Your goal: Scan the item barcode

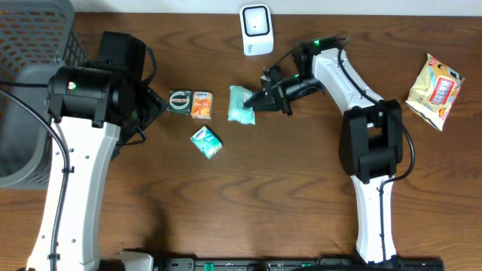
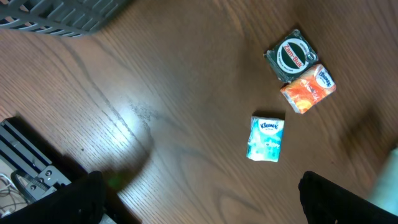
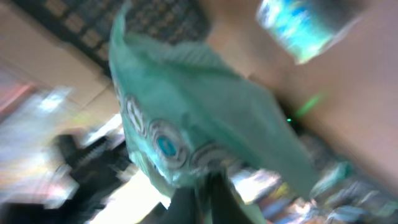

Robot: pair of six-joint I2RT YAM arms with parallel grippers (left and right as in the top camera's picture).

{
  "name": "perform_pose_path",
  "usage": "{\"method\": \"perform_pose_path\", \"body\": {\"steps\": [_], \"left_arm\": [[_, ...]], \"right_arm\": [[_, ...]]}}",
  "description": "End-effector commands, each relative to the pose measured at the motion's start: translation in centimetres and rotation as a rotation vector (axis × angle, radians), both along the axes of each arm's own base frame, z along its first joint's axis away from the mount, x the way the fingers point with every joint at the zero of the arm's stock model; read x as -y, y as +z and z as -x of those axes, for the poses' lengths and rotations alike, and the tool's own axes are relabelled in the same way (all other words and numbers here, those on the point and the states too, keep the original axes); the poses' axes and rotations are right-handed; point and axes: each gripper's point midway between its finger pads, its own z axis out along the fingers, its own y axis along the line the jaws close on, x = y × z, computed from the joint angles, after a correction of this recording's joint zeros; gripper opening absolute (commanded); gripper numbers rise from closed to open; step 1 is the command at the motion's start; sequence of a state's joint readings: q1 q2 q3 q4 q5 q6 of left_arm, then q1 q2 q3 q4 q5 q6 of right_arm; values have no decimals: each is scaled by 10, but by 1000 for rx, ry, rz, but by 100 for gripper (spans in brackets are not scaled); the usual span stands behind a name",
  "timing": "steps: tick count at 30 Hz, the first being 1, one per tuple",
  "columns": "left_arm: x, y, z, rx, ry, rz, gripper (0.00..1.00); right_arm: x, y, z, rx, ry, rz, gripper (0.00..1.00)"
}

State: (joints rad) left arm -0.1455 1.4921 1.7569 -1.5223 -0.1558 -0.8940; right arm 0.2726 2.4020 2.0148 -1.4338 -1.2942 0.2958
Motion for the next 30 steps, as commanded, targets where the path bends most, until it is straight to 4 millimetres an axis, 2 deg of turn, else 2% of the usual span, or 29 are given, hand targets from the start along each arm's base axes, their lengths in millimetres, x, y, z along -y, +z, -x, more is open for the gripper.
{"method": "perform_pose_path", "body": {"steps": [1,5,8,12,17,19,21,23,24,27,30], "left_arm": [[-3,-1,1,-8,12,-6,98],[-3,-1,1,-8,12,-6,98],[-3,-1,1,-8,12,-6,98],[-3,-1,1,-8,12,-6,98],[-3,-1,1,-8,12,-6,98],[-3,-1,1,-8,12,-6,98],[-3,-1,1,-8,12,-6,98],[-3,-1,1,-8,12,-6,98],[-3,-1,1,-8,12,-6,98],[-3,-1,1,-8,12,-6,98],[-3,-1,1,-8,12,-6,98]], "right_arm": [[7,-36,-5,244,96,276,1],[15,-69,-37,390,57,515,1],[28,-77,-66,466,-23,658,1],[24,-57,-103,571,-129,646,1],[38,-13,-160,707,-326,668,1],[41,0,-172,740,-368,649,1],[44,3,-178,748,-394,649,1],[45,0,-177,733,-397,657,12],[46,-4,-175,721,-389,663,21],[38,-16,-159,700,-318,678,47],[25,-25,-136,701,-213,694,64]]}}
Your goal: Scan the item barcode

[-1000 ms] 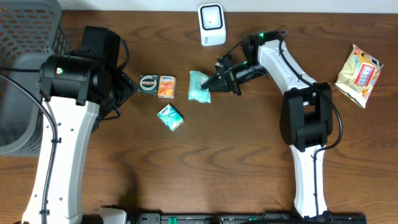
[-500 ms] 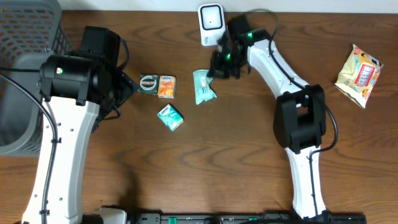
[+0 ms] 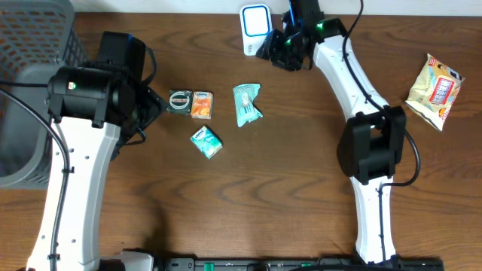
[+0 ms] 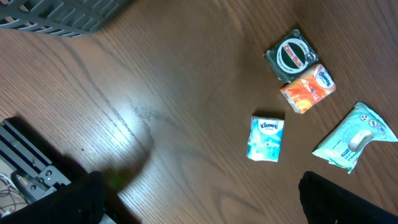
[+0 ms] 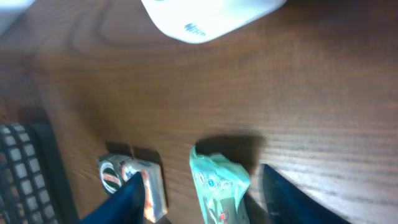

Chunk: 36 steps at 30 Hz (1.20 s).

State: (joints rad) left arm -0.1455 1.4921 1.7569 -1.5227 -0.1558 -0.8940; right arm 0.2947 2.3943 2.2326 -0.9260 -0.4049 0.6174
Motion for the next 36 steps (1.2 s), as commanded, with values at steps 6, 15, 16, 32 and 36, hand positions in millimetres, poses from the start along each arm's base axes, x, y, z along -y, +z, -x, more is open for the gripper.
{"method": "perform_pose_path", "body": {"steps": [6,15,16,32,36], "left_arm": [[-3,-1,1,-8,12,-6,98],[-3,-1,1,-8,12,-6,98],[-3,-1,1,-8,12,-6,98],[-3,-1,1,-8,12,-6,98],[-3,-1,1,-8,12,-6,98]], "right_arm": [[-21,-17,49,-45,110,247,99],[-36,-32,64,-10,190,358,84],[-35,-38,65,-11,189,377,86],[-46,-102,95,-67,318,296,18],[-44,-77,76,-11,302,279,7]]}}
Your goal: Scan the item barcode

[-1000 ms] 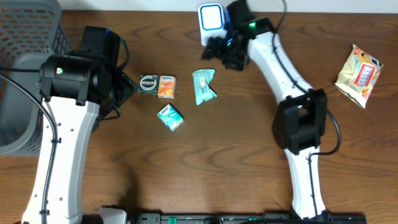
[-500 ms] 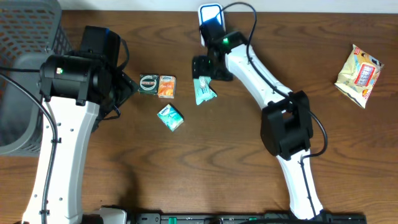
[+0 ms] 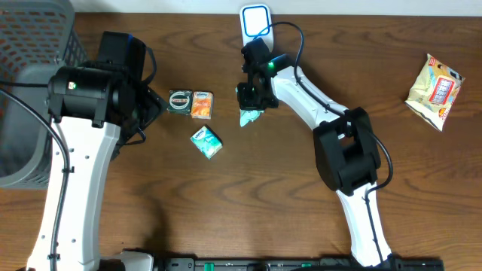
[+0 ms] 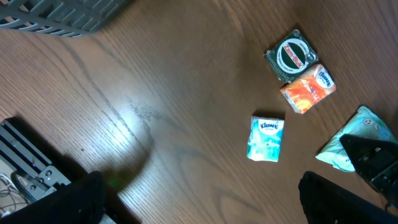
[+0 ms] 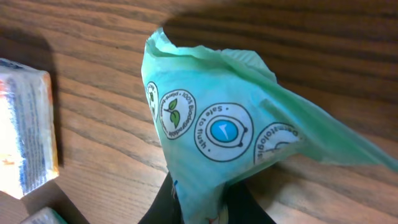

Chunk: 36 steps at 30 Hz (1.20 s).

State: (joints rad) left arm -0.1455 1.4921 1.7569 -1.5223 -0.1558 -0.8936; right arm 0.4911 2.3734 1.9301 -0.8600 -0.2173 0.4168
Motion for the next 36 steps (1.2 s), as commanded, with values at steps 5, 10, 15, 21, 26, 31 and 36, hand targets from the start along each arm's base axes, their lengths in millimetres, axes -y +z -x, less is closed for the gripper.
{"method": "perform_pose_path", "body": {"steps": [5,10,15,21,26,31,36], "left_arm": [[-3,-1,1,-8,12,-6,98],[-3,-1,1,-8,12,-6,98],[-3,-1,1,-8,12,-6,98],[-3,-1,1,-8,12,-6,98],[-3,-1,1,-8,12,-6,98],[-3,-1,1,-8,12,-6,98],[-3,-1,1,-8,12,-6,98]], "right_arm": [[6,79,-61,206,-30,-88,1],[16,135,-128,476,-89,-199,1],[26,155,-166,667,-84,-235,1],[28,163,-186,782,-84,-267,1],[16,146,-185,759,-54,-298,1],[14,121,-186,686,-119,-327,1],[8,118,-179,619,-118,-403,1]]}}
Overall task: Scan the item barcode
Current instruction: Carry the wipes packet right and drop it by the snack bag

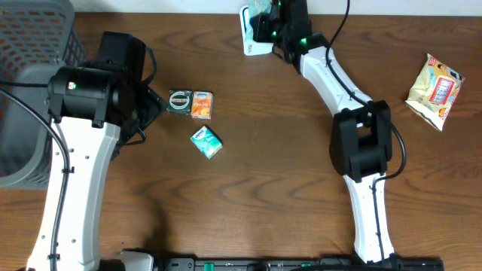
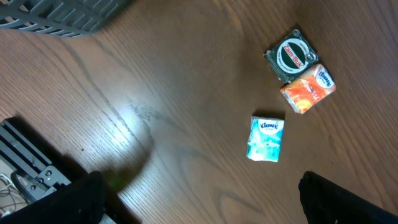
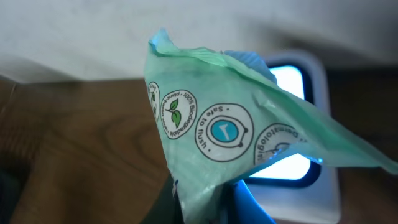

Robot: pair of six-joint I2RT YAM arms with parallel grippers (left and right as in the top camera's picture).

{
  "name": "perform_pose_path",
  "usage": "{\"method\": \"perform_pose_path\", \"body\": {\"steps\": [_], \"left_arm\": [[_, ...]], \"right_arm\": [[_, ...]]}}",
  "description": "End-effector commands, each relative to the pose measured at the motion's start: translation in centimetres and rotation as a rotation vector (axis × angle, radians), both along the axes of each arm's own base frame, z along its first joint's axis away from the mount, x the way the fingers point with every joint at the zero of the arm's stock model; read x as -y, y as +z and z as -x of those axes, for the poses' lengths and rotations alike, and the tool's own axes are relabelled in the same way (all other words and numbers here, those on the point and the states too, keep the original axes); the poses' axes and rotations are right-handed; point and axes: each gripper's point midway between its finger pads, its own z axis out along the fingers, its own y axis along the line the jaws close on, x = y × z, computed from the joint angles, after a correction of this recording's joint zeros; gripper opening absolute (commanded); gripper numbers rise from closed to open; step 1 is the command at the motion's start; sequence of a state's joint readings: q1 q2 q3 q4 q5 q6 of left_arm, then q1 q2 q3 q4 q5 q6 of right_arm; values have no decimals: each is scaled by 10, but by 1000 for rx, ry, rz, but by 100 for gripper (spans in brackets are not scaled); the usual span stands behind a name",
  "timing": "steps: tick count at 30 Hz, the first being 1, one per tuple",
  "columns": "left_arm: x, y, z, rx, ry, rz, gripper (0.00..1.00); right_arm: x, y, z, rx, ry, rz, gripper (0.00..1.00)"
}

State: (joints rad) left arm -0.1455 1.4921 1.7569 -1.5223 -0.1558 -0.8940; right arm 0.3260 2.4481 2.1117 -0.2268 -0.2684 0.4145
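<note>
My right gripper (image 3: 202,205) is shut on a mint-green packet (image 3: 217,137) printed with round badges. It holds the packet up in front of the white barcode scanner (image 3: 323,186), whose window glows blue-white behind the packet. In the overhead view the right gripper (image 1: 265,16) is at the table's far edge, right over the scanner (image 1: 248,41), and the packet (image 1: 261,7) barely shows there. My left gripper (image 2: 199,199) hangs open above bare wood, its dark fingers (image 2: 348,199) at the frame's lower corners.
A round-logo green box (image 1: 181,102), an orange tissue pack (image 1: 201,105) and a teal Kleenex pack (image 1: 206,141) lie left of centre. A yellow snack bag (image 1: 434,89) lies at the far right. A grey mesh basket (image 1: 34,38) fills the back left corner.
My right gripper has lifted the green packet from the table near the orange pack and now holds it at the scanner by the far edge. The left arm has not moved.
My right gripper first held the green packet low over the table's middle. Then the packet lay loose on the table while the gripper was up by the scanner. Later it was shut on the packet on the table, and now holds it before the scanner.
</note>
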Motion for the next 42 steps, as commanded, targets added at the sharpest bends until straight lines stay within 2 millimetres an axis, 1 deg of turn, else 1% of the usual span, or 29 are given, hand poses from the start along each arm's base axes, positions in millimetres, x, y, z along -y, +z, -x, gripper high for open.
{"method": "perform_pose_path", "body": {"steps": [1,5,6,8,10,12,14,15,16,17,20,22,25,27,28,30,31,32,34,36,38,41,42], "left_arm": [[-3,-1,1,-8,12,-6,98],[-3,-1,1,-8,12,-6,98],[-3,-1,1,-8,12,-6,98],[-3,-1,1,-8,12,-6,98],[-3,-1,1,-8,12,-6,98],[-3,-1,1,-8,12,-6,98],[-3,-1,1,-8,12,-6,98],[-3,-1,1,-8,12,-6,98],[-3,-1,1,-8,12,-6,98],[-3,-1,1,-8,12,-6,98],[-3,-1,1,-8,12,-6,98],[-3,-1,1,-8,12,-6,98],[-3,-1,1,-8,12,-6,98],[-3,-1,1,-8,12,-6,98],[-3,-1,1,-8,12,-6,98],[-3,-1,1,-8,12,-6,98],[-3,-1,1,-8,12,-6,98],[-3,-1,1,-8,12,-6,98],[-3,-1,1,-8,12,-6,98],[-3,-1,1,-8,12,-6,98],[-3,-1,1,-8,12,-6,98],[-3,-1,1,-8,12,-6,98],[-3,-1,1,-8,12,-6,98]], "right_arm": [[-12,0,8,-45,52,-73,1],[-10,-5,12,-70,54,-64,1],[-8,-4,11,-69,51,-65,1],[1,4,7,-58,37,-68,1],[18,18,3,-46,11,-71,1],[41,33,-1,-38,-25,-69,1],[70,45,-2,-42,-72,-60,1],[92,50,-2,-59,-121,-43,1],[110,51,-1,-78,-163,-26,1],[132,50,1,-106,-216,0,1],[198,37,17,-202,-346,113,1],[239,25,30,-252,-373,233,1],[303,2,58,-357,-394,422,1],[338,-9,74,-423,-423,496,3],[353,-13,81,-455,-442,508,12],[373,-20,91,-499,-469,499,40],[380,-24,95,-514,-478,489,53],[386,-28,99,-528,-483,477,62],[394,-33,104,-547,-495,471,71],[399,-40,110,-573,-510,462,75],[395,-46,113,-590,-503,440,78],[375,-52,112,-594,-440,374,81],[358,-52,108,-585,-391,319,81]]}}
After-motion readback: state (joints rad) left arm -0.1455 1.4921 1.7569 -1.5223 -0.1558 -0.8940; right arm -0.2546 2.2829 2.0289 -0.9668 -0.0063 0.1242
